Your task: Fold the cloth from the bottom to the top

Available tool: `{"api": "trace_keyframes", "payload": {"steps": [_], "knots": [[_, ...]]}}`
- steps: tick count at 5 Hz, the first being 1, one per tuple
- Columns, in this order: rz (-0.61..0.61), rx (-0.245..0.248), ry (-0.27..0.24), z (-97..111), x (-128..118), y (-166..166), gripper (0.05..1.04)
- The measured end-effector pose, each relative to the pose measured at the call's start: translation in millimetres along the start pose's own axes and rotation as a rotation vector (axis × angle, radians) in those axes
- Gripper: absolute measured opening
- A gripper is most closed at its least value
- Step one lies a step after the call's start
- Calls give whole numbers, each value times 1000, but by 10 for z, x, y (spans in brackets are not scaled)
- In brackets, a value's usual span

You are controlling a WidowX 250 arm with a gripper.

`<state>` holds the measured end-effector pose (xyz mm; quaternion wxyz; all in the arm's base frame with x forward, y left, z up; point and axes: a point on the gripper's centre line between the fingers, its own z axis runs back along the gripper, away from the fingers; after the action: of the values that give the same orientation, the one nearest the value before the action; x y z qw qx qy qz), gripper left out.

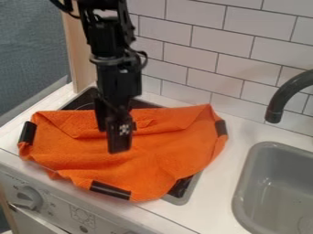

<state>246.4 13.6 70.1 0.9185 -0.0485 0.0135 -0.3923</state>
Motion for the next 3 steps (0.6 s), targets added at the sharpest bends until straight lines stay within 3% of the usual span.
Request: {"api": "trace_keyframes", "payload": {"steps": [1,2,3], "knots": [[-207,-41,43,-40,-11,-191,999],[-224,-29,62,22,-134,-308,999],[-235,-41,130,-104,-223,-438,999]]}}
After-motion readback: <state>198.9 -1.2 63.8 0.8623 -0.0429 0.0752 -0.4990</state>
